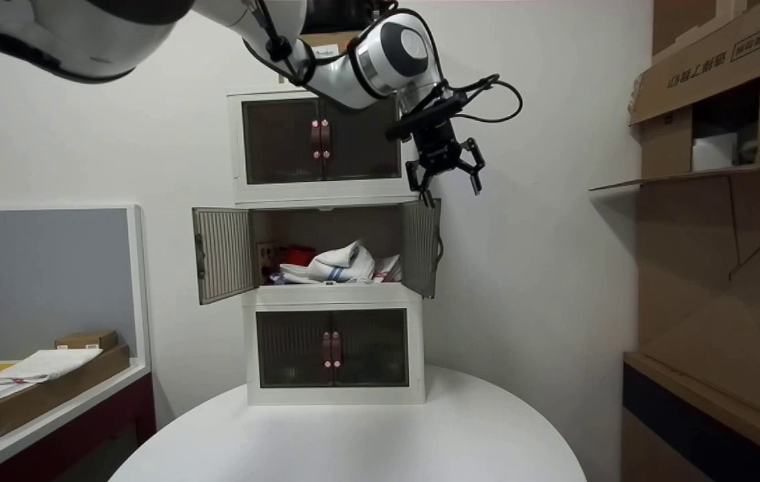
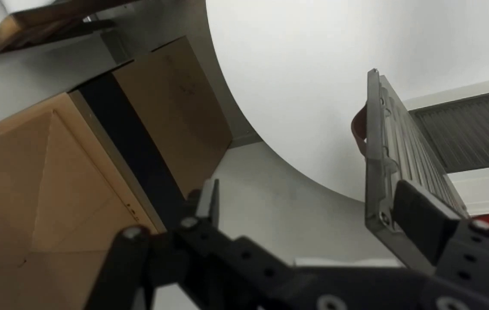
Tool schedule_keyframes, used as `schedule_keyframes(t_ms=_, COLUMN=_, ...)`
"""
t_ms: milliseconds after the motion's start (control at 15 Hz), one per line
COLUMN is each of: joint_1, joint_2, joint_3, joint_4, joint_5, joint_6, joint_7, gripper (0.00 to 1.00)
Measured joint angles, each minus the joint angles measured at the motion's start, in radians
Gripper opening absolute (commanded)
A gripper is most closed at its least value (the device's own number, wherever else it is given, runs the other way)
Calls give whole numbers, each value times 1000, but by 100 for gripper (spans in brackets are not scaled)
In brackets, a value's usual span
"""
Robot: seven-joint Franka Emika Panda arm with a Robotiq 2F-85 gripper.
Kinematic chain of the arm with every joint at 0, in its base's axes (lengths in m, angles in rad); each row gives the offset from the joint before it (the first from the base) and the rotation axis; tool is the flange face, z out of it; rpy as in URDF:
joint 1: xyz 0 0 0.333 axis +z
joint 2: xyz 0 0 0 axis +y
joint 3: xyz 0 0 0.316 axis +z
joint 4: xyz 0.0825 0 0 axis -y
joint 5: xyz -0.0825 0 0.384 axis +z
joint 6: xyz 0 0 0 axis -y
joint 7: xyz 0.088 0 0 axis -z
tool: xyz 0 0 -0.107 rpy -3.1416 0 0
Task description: Open the middle right cabinet door
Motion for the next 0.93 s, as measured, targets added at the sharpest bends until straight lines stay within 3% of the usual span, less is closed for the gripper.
schedule_keyframes(t_ms=267, joint_1=-27, joint_2=9, joint_3=15, joint_4=14, joint_5=55, joint_6=24, joint_7=-94, gripper=100)
schedule_keyframes(t_ms=467, joint_1=-39, joint_2=-15, joint_3=38, joint_4=20, joint_5=127, joint_6=-20, joint_7=-151, gripper=100)
schedule_keyframes(t_ms=933, joint_1=-22, joint_2=-205, joint_3=121, joint_4=38, joint_5=235, joint_6=-165, joint_7=-163, gripper=100)
